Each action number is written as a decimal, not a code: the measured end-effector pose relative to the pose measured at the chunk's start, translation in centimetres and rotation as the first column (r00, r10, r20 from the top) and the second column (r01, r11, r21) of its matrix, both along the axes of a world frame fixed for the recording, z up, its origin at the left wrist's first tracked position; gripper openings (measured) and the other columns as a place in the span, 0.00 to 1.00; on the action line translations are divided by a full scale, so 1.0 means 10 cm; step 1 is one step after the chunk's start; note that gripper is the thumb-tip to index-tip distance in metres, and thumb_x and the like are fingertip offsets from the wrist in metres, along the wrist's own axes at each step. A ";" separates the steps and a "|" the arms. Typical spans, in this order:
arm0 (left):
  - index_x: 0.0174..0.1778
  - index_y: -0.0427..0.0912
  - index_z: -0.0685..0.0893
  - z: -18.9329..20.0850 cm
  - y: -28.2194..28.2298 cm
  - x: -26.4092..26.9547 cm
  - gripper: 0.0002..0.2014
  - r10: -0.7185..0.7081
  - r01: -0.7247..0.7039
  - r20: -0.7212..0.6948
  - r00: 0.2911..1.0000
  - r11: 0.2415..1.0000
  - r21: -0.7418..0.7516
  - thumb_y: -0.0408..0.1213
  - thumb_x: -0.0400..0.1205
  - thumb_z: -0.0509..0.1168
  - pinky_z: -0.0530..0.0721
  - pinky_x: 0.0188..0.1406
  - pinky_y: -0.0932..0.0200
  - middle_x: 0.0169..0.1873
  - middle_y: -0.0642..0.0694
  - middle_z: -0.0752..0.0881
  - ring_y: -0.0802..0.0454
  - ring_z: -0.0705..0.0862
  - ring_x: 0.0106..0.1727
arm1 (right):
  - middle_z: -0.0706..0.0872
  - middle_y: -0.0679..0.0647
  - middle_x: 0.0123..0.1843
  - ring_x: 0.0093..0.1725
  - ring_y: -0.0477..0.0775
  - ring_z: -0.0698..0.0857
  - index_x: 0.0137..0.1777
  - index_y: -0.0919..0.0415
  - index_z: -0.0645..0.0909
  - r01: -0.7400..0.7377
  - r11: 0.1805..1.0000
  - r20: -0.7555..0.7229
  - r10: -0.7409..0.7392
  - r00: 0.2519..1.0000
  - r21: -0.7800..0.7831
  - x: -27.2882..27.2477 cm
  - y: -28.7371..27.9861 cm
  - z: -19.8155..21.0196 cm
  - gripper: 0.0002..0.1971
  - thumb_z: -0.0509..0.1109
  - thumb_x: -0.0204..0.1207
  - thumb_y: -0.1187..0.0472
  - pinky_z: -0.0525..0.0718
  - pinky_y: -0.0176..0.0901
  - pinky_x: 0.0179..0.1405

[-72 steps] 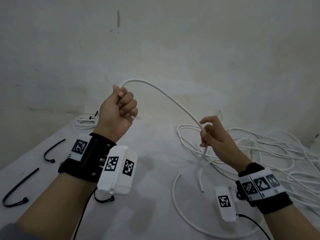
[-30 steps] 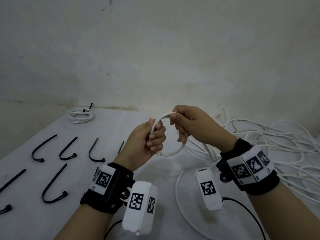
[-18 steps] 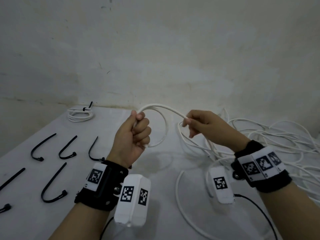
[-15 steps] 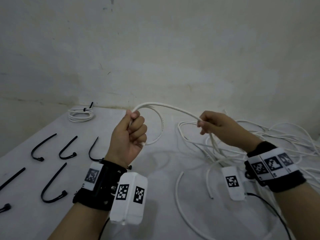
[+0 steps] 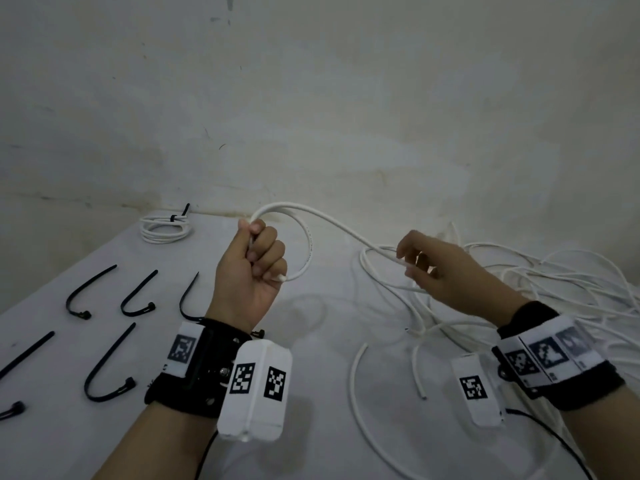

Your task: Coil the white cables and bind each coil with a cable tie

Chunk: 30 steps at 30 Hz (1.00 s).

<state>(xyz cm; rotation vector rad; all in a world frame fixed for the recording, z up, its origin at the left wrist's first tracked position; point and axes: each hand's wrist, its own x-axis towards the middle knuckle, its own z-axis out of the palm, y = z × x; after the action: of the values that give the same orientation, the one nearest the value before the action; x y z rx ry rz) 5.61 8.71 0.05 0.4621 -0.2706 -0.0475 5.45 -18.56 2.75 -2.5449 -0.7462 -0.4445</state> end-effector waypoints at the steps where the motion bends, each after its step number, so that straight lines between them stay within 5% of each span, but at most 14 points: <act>1: 0.30 0.46 0.73 0.00 0.00 0.00 0.21 0.008 -0.008 0.000 1.000 1.000 0.008 0.46 0.87 0.47 0.59 0.12 0.70 0.17 0.54 0.63 0.58 0.51 0.21 | 0.79 0.45 0.40 0.38 0.40 0.79 0.47 0.54 0.76 -0.035 0.996 0.042 0.039 0.998 -0.078 -0.02 0.04 -0.02 0.13 0.68 0.75 0.74 0.75 0.26 0.38; 4: 0.33 0.46 0.70 -0.02 0.00 0.01 0.19 0.024 -0.024 0.002 1.000 0.999 0.046 0.47 0.88 0.46 0.61 0.12 0.71 0.18 0.54 0.63 0.60 0.57 0.16 | 0.80 0.45 0.44 0.40 0.38 0.77 0.47 0.59 0.80 -0.124 0.959 0.104 0.155 0.982 -0.254 -0.12 0.18 -0.06 0.08 0.68 0.75 0.73 0.75 0.32 0.39; 7: 0.34 0.46 0.69 -0.04 -0.02 0.04 0.19 0.041 -0.042 0.009 0.999 0.995 0.088 0.47 0.89 0.45 0.62 0.13 0.70 0.18 0.54 0.64 0.61 0.62 0.15 | 0.81 0.44 0.47 0.40 0.52 0.83 0.50 0.56 0.83 -0.135 0.928 0.167 0.203 0.965 -0.346 -0.26 0.34 -0.02 0.07 0.66 0.78 0.68 0.81 0.50 0.32; 16: 0.34 0.44 0.68 -0.10 -0.19 0.01 0.20 0.007 -0.010 0.019 1.000 0.983 0.185 0.47 0.89 0.43 0.63 0.16 0.69 0.18 0.54 0.64 0.61 0.61 0.16 | 0.85 0.47 0.43 0.38 0.52 0.83 0.46 0.53 0.87 -0.239 0.866 0.272 0.382 0.883 -0.439 -0.42 0.79 0.15 0.10 0.66 0.75 0.65 0.82 0.50 0.24; 20: 0.35 0.44 0.66 -0.11 -0.25 -0.01 0.19 -0.025 0.020 0.020 0.999 0.968 0.250 0.47 0.89 0.42 0.64 0.17 0.69 0.18 0.54 0.64 0.61 0.62 0.17 | 0.88 0.43 0.48 0.43 0.45 0.81 0.44 0.53 0.89 -0.292 0.886 0.246 0.392 0.887 -0.361 -0.43 0.92 0.16 0.07 0.70 0.72 0.61 0.72 0.29 0.34; 25: 0.45 0.38 0.75 -0.17 -0.36 -0.09 0.20 -0.084 0.054 0.040 0.996 0.870 0.490 0.48 0.87 0.46 0.76 0.31 0.63 0.32 0.44 0.79 0.55 0.77 0.33 | 0.87 0.45 0.41 0.38 0.48 0.83 0.43 0.56 0.84 -0.289 0.936 0.177 0.324 0.929 -0.199 -0.35 0.95 0.25 0.04 0.74 0.71 0.58 0.83 0.52 0.35; 30: 0.39 0.42 0.71 -0.15 -0.37 -0.12 0.18 -0.096 0.081 0.001 0.995 0.843 0.532 0.48 0.89 0.46 0.71 0.20 0.66 0.23 0.49 0.75 0.56 0.72 0.23 | 0.77 0.42 0.28 0.29 0.43 0.74 0.36 0.56 0.78 -0.185 0.981 0.189 0.192 0.963 -0.052 -0.23 0.89 0.24 0.12 0.75 0.67 0.50 0.75 0.48 0.28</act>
<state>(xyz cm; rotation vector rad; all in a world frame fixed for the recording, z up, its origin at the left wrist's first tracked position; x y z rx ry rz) 4.38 4.98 -1.45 1.0075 -0.3056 -0.2115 3.13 -9.64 5.17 -2.4545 -1.0657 -0.6256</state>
